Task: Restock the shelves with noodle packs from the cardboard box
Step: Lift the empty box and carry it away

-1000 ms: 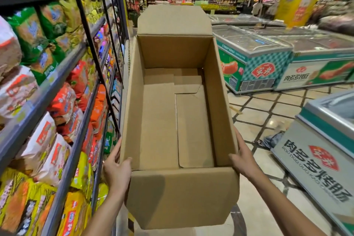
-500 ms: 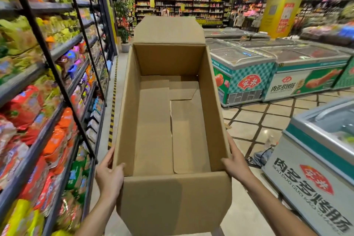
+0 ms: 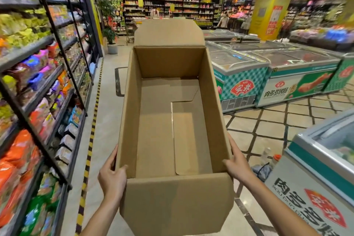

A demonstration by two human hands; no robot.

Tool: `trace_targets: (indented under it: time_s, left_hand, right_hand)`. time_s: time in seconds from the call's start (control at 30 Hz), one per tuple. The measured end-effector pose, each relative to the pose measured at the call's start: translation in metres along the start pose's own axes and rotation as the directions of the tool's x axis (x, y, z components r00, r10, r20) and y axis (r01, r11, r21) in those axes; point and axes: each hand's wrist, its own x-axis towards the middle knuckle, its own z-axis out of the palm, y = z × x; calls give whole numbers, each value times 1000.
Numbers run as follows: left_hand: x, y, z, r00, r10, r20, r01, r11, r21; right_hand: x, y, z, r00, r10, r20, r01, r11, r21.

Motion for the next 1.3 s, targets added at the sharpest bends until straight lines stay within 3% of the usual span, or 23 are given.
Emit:
trace_targets:
  time_s: [0.33, 0.6, 0.93, 1.3]
  left_hand:
    - [171, 14, 137, 991, -36, 132, 38, 999, -13]
    - [278, 4, 274, 981, -11, 195, 6, 1000, 25]
    - [401, 21, 487, 992, 16, 125, -28, 996, 89]
    - [535, -9, 655, 995, -57, 79, 47, 992, 120]
  right_hand:
    - [177, -9, 0, 992, 65, -112, -69, 997, -30]
    - [335, 44, -23, 983, 108, -145, -106, 994, 20]
    - [580, 92, -88, 992, 105, -67, -102, 994, 41]
    - [812, 124, -121, 989, 143, -25, -143, 989, -19]
